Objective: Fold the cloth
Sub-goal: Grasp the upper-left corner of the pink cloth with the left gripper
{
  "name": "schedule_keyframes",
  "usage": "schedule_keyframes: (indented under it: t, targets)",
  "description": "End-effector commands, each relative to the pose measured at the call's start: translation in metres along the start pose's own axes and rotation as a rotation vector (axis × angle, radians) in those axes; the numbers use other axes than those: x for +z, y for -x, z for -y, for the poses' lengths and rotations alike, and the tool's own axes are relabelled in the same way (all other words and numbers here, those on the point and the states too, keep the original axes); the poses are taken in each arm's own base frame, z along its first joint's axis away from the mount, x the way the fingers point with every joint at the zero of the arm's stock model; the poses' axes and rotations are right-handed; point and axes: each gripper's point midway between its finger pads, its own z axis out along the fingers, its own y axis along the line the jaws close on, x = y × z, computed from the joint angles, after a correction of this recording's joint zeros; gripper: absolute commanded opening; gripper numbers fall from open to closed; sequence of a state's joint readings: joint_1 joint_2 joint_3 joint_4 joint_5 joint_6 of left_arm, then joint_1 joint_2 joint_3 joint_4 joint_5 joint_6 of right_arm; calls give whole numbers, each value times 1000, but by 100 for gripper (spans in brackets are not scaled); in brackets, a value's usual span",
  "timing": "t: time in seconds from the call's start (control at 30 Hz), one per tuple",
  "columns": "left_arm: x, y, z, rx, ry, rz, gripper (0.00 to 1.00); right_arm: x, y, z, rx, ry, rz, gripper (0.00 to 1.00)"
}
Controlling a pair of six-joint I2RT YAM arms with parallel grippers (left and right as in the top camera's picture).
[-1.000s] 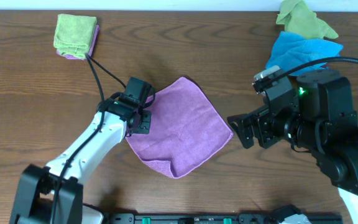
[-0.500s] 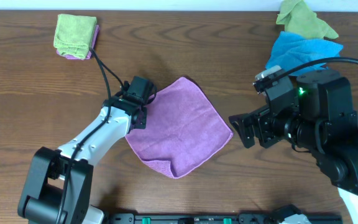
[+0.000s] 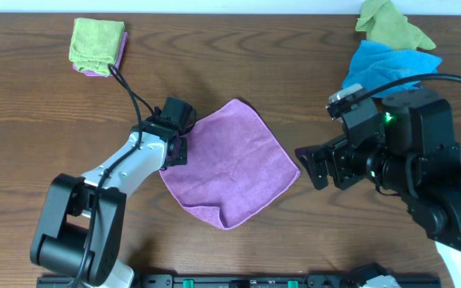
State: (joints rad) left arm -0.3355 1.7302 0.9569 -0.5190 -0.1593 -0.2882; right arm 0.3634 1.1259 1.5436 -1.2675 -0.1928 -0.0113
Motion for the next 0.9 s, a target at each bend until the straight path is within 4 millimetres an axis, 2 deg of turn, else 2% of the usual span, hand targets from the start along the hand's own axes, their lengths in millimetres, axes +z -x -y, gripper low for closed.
schedule_keyframes:
  t: [0.0,0.13,0.2,0.47,0.53,0.6,0.63,0.67,0.77,0.8,0.87]
  targets:
    - [8,-6,2,-5,-8,-33,5,-2,2,2,-12,-9,7,99]
    - [17,-13,11,-18,-45,-75,6,-2,2,2,-11,-9,6,99]
    - [19,-18,24,-22,-117,-104,6,-2,2,2,-12,-9,7,99]
    - [13,-20,57,-25,-299,-137,6,-2,2,2,-12,-12,7,99]
    - [14,-19,53,-26,-280,-130,24,-2,2,2,-12,-12,7,99]
    - [14,-19,53,-25,-278,-128,31,-2,2,2,-12,-12,7,99]
    - [14,-18,53,-25,-278,-126,39,-2,2,2,-12,-12,7,99]
    - [15,-18,53,-25,-276,-124,54,-2,2,2,-12,-12,7,99]
    - [17,-15,46,-26,-232,-106,61,-2,2,2,-12,-12,7,99]
    - [17,-14,45,-26,-231,-102,66,-2,2,2,-11,-12,6,99]
    - [16,-12,49,-28,-251,-97,69,-2,2,2,-11,-12,6,99]
